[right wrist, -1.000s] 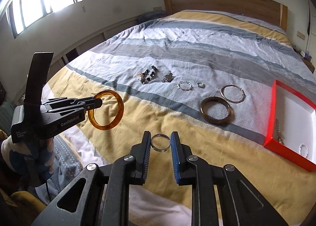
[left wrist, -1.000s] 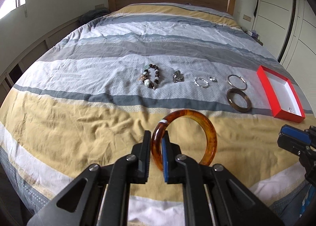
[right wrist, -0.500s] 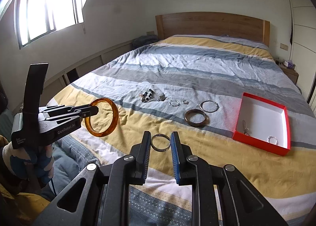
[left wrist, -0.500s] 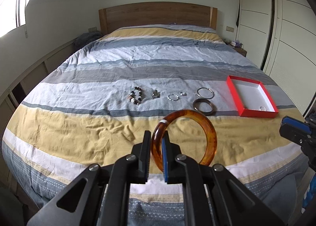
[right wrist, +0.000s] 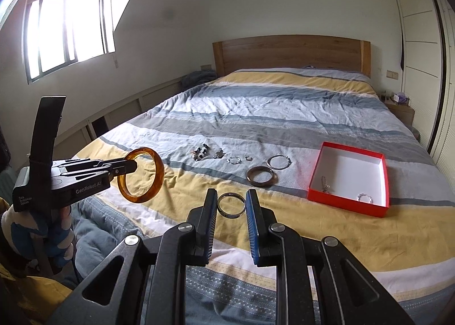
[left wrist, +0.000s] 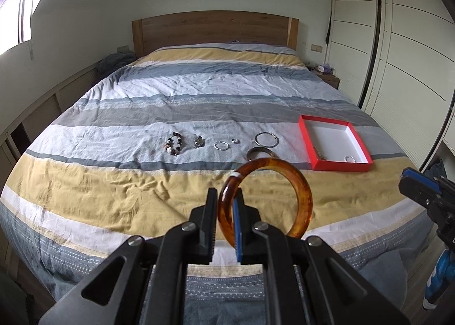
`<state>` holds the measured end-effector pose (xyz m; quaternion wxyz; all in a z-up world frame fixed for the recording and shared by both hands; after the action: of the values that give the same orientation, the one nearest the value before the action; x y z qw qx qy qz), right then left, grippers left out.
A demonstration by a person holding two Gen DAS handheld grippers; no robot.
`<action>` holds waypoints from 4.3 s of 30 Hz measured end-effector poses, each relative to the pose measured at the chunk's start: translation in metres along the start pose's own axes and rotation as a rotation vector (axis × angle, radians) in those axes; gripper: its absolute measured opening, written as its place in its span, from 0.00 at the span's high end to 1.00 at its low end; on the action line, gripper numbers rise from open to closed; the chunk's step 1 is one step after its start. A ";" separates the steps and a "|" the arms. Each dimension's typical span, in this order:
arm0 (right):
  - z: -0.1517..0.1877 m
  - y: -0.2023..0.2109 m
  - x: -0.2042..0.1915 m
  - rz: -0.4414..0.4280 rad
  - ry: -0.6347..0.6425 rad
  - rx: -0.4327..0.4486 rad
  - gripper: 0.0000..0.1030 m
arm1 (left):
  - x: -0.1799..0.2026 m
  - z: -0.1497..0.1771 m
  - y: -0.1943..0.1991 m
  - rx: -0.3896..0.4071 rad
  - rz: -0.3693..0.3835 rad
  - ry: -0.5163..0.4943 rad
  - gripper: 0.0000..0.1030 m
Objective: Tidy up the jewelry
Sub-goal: 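Carry the ring in the right tool and amber bangle in the left tool into the red box, then open both tools to release the ring and amber bangle inside the box, then withdraw both tools from the red box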
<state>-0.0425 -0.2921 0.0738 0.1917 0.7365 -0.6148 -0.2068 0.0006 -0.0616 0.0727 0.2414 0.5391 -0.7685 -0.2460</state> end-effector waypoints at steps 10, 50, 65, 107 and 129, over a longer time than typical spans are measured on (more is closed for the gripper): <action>-0.007 -0.034 0.087 0.092 -0.054 -0.043 0.80 | 0.061 -0.037 -0.072 -0.078 0.082 -0.082 0.91; -0.028 -0.332 0.309 0.154 0.107 -0.397 0.80 | 0.204 -0.121 -0.443 -0.330 0.154 -0.284 0.91; -0.026 -0.335 0.299 0.190 0.256 -0.472 0.74 | 0.197 -0.124 -0.445 -0.345 0.190 -0.242 0.89; -0.055 0.014 0.123 0.217 -0.087 -0.066 0.50 | -0.064 -0.025 -0.032 -0.118 -0.020 0.052 0.83; -0.051 -0.023 0.037 0.133 -0.052 -0.096 0.55 | -0.112 0.006 -0.020 -0.106 -0.026 0.137 0.76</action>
<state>0.0104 -0.3232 0.1019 0.2242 0.6784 -0.6565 -0.2418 0.0445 0.0392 0.0435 0.3183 0.5512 -0.7289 -0.2522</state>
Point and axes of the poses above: each gripper's, at about its wrist camera, not at the fingertips, and y roughly against the way its jaws point, x to its right, z to its underside, the point moved 1 cm from there along -y, roughly the way its jaws point, and after that the axes turned 8 degrees about z, right-handed, at the moved point
